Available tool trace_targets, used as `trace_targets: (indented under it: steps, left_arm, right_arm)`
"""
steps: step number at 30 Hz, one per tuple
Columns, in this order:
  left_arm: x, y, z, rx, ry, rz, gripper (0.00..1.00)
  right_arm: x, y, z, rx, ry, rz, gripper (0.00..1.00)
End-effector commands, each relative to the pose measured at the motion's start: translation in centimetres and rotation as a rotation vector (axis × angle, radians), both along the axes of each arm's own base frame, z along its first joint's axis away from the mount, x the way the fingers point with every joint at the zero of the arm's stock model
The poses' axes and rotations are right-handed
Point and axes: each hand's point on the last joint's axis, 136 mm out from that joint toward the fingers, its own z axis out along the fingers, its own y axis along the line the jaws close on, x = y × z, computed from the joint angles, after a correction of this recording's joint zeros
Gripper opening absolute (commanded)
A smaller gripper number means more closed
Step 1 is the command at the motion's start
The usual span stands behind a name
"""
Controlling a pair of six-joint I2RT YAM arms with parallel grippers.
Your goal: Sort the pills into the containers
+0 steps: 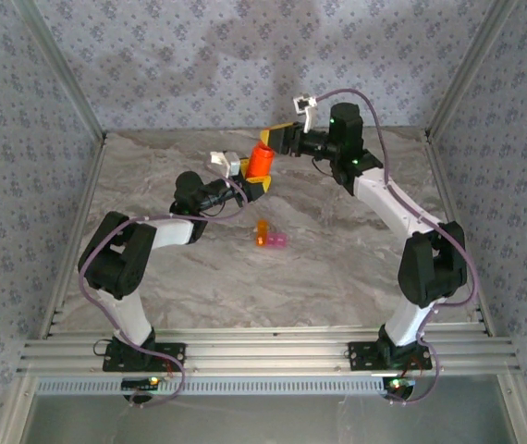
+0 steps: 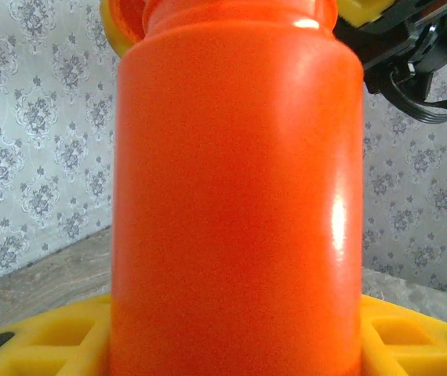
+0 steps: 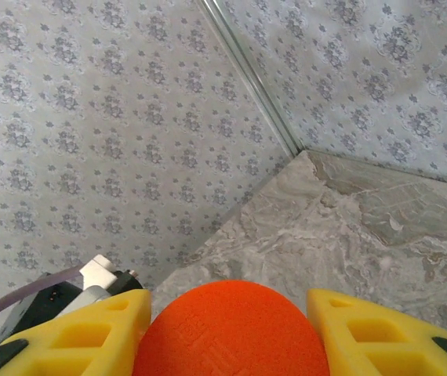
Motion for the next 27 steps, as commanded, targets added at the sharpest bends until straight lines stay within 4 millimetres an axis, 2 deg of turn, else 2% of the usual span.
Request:
trace_targets:
  steps: [1,9,19,27]
  left_arm:
    - [-0.3,0.4,2.0,-0.035,-0.064,-0.004,0.0]
    - [-0.3,0.7,2.2,-0.039,-0.067,0.003,0.0]
    - [-0.3,1.1,2.3,-0.044,-0.069,0.015,0.0]
    - [-0.2,1.3,2.5,-0.05,-0.07,0.022,0.0]
  right_arm:
    - [-1.6,0.4,2.6,0.045,-0.043,0.033,0.05]
    - [-2.4,1.4,0.9,0.01,-0.015,0.066,0.05]
    - [-2.8,1.1,-0.4,-0.02,0.001,0.073,0.04]
    - [-3.8,1.9,-2.0,-0.066,0.015,0.12,0.03]
